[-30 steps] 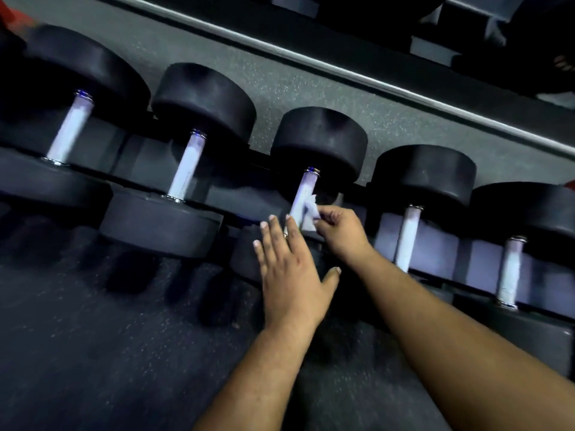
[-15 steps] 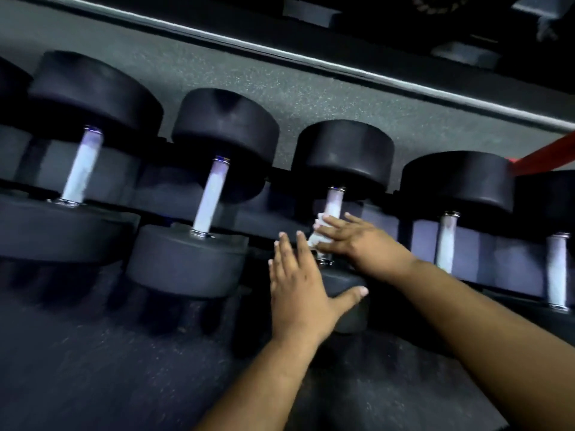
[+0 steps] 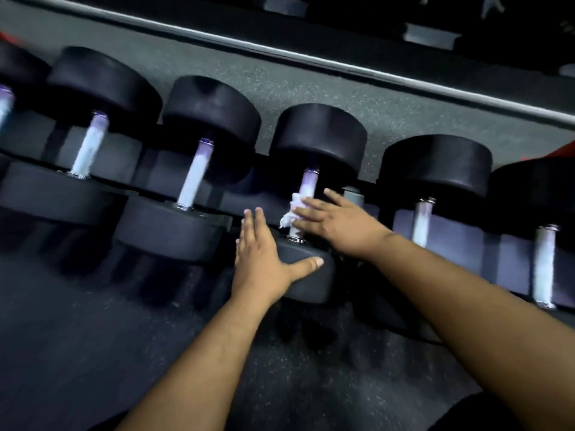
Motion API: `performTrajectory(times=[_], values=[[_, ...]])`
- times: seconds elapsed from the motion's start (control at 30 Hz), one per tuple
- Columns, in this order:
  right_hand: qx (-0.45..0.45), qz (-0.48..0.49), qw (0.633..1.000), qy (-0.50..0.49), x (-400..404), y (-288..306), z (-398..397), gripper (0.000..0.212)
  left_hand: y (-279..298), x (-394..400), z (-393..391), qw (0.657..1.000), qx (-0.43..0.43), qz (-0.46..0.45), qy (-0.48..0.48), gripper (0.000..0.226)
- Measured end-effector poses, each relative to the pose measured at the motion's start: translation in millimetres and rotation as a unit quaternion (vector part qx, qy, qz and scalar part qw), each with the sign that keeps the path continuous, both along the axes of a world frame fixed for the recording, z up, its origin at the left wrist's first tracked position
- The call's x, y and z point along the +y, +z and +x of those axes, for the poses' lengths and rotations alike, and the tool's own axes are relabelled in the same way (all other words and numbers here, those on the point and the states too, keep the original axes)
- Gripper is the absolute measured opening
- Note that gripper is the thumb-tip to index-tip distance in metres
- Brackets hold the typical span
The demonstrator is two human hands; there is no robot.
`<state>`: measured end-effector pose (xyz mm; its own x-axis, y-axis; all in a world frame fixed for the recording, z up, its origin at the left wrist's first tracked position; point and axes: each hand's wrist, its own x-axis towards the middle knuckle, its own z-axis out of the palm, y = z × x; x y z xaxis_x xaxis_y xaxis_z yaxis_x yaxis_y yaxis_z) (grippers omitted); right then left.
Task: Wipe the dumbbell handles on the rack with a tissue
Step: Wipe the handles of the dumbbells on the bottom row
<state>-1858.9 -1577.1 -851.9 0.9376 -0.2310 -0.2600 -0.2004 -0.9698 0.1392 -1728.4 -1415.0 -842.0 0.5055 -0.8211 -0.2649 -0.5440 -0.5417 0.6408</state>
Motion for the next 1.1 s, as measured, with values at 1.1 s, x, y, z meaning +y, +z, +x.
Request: performTrajectory(times=[1.1], values=[[-0.053, -0.02, 0.998, -0.006, 0, -14, -1, 0.051, -6, 13, -5, 0.997, -0.029, -0.014, -0.071, 0.139]])
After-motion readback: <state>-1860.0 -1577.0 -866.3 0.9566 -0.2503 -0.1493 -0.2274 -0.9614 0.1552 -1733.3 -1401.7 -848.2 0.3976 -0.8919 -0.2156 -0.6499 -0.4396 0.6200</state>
